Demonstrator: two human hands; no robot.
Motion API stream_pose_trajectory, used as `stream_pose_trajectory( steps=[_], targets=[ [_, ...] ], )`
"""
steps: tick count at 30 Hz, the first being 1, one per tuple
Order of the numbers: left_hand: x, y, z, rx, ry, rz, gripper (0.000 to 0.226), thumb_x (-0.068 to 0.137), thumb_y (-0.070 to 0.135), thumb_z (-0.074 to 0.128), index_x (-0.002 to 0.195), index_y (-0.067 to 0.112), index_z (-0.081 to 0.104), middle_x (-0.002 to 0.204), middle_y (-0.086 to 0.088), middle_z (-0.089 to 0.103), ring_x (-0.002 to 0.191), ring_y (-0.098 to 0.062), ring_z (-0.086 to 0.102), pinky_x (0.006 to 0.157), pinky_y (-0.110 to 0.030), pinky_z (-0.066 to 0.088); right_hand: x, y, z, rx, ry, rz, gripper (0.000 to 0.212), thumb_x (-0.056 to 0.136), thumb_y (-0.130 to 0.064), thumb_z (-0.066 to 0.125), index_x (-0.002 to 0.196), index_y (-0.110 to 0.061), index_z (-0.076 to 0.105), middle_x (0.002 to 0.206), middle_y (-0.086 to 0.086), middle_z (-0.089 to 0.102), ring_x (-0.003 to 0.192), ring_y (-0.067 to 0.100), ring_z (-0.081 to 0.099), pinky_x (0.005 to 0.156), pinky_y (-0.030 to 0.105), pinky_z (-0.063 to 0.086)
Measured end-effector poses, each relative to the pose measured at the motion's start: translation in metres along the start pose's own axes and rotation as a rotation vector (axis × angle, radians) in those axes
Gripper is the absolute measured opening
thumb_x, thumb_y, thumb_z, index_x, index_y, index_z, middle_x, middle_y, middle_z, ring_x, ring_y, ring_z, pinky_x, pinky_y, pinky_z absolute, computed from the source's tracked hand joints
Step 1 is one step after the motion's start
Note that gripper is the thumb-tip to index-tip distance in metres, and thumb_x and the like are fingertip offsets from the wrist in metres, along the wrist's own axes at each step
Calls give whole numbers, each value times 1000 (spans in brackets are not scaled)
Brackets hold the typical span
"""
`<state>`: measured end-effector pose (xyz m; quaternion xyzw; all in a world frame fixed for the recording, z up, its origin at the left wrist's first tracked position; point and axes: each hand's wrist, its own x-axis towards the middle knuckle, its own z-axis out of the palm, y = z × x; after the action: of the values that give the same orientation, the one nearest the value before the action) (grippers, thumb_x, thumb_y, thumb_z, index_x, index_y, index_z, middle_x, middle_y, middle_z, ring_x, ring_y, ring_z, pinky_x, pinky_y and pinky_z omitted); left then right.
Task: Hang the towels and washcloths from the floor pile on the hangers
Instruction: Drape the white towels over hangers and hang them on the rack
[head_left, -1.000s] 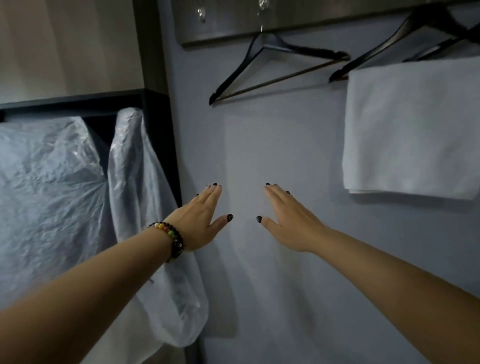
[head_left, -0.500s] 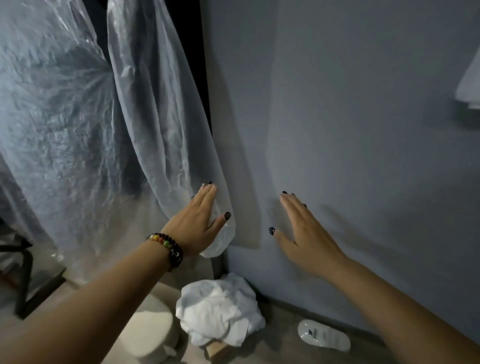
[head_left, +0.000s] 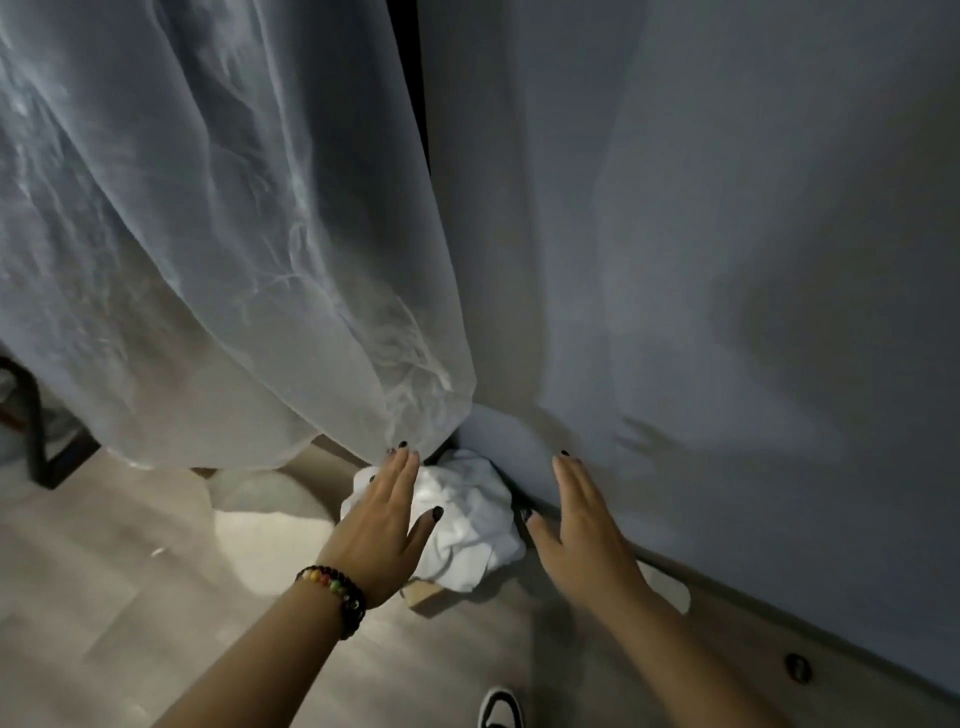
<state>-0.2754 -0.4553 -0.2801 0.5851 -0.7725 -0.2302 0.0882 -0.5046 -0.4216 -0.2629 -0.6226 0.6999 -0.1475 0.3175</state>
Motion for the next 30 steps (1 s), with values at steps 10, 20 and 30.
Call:
stream_pose_trajectory(
  steps=[10,20,30],
  targets=[
    [9,-65,130,1,-158,2,78,94,57,22,153,11,3,156,4,-10,146,-12,-12,118,-23,0,31,59,113,71,-155,194,69,98,-31,46,153,-17,6,161,-2,4,147,13,7,113,22,16],
    [43,-174,300,-17,-253,-47,75,98,28,48,153,9,0,158,1,-10,144,-10,-13,121,-29,7,81,150,270,184,-158,324,72,97,-29,48,153,-20,4,161,-4,3,147,13,7,113,25,19],
    [107,-290,440,472,-364,52,81,88,11,56,154,15,9,161,-14,-2,147,-32,-8,114,-44,-5,156,234,373,249,-151,362,71,95,-30,53,152,-18,12,159,3,15,145,20,17,113,29,22]
  ],
)
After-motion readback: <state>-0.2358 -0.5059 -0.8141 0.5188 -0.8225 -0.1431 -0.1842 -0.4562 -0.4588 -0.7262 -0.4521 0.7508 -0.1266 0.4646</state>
